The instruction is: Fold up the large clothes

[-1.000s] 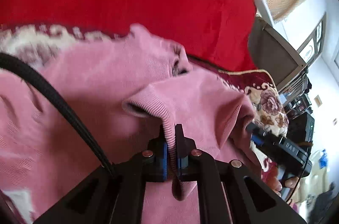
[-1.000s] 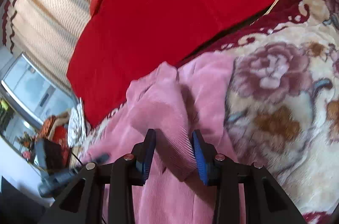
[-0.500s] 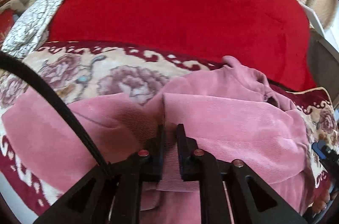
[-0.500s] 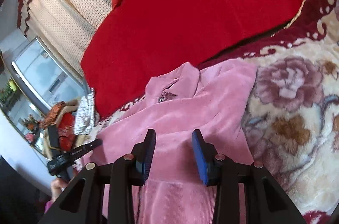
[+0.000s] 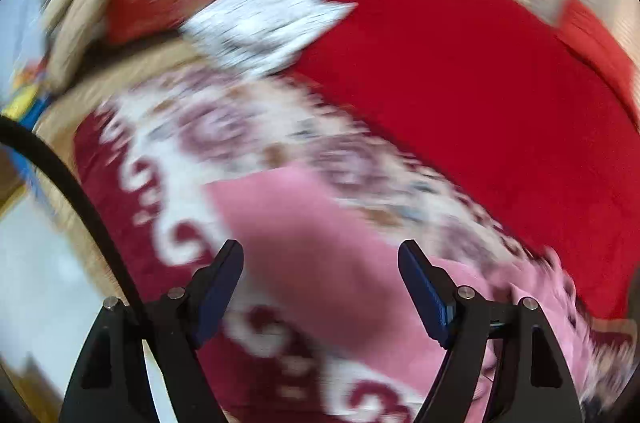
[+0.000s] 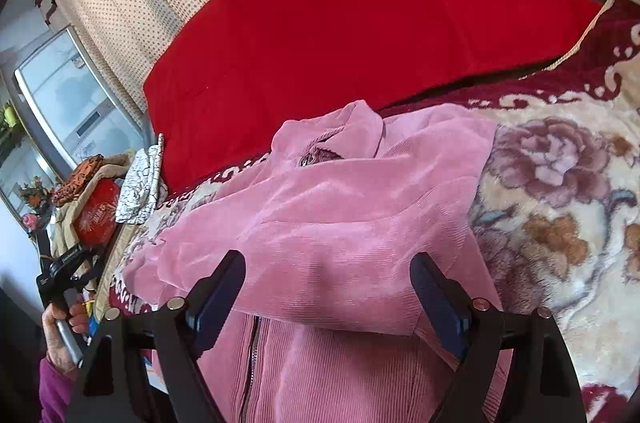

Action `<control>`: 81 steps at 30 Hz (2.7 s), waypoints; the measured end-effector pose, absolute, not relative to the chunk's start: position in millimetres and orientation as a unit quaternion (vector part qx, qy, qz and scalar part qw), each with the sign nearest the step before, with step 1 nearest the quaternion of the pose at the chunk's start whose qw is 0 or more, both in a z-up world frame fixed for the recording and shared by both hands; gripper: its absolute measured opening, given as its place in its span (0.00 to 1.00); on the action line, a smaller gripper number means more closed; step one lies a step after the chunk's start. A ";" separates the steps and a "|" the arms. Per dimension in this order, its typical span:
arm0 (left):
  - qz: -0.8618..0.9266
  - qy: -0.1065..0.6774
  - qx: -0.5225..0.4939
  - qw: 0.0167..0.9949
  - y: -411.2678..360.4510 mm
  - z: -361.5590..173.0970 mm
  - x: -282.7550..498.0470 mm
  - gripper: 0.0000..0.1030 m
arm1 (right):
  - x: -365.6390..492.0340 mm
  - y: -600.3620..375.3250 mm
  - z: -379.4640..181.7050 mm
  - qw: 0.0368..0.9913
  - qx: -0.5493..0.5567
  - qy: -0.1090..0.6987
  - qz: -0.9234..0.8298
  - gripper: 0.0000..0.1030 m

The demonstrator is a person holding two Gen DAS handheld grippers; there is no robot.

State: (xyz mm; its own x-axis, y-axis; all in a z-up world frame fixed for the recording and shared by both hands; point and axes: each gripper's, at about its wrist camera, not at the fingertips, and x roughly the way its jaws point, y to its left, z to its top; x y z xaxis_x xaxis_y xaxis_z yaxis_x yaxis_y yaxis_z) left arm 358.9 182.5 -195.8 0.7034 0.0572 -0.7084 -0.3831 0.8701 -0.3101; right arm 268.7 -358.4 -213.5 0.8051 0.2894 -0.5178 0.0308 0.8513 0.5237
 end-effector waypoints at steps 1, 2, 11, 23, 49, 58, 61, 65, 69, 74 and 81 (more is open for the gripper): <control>0.134 0.373 -0.248 0.884 200.3 -201.6 358.2 0.78 | 267.2 -358.8 -213.0 0.914 0.267 0.299 0.069 0.85; 0.146 0.379 -0.278 0.870 219.2 -208.3 356.0 0.78 | 266.5 -359.4 -210.9 0.913 0.270 0.297 0.069 0.85; 0.105 0.390 -0.389 0.828 245.3 -259.2 377.4 0.75 | 259.8 -368.8 -208.6 0.920 0.267 0.283 0.051 0.84; 0.083 0.396 -0.370 0.836 246.6 -265.1 424.9 0.07 | 246.5 -404.5 -216.3 0.919 0.285 0.272 0.010 0.74; -0.373 0.315 0.057 0.871 -202.5 -53.2 291.1 0.71 | 215.1 -455.1 -203.7 0.896 0.390 0.214 0.014 0.70; -0.213 0.371 0.041 0.903 -122.5 -120.1 342.2 0.72 | 232.6 -431.1 -199.1 0.900 0.361 0.239 0.056 0.70; -0.152 0.399 0.031 0.904 -92.9 -156.1 353.0 0.72 | 246.9 -407.6 -197.9 0.906 0.327 0.259 0.073 0.70; -0.109 0.415 0.016 0.903 -66.0 -186.9 362.2 0.72 | 276.6 -387.6 -208.1 0.898 0.314 0.295 0.085 0.70; -0.089 0.419 0.003 0.904 -53.7 -207.9 369.8 0.72 | 304.1 -371.3 -220.6 0.888 0.314 0.321 0.095 0.70; -0.074 0.435 0.043 0.896 -69.2 -238.0 374.3 0.72 | 330.8 -344.9 -242.7 0.875 0.295 0.369 0.105 0.59; -0.081 0.409 0.048 0.908 -75.6 -229.5 366.4 0.72 | 304.2 -324.3 -211.1 0.928 0.210 0.295 0.086 0.13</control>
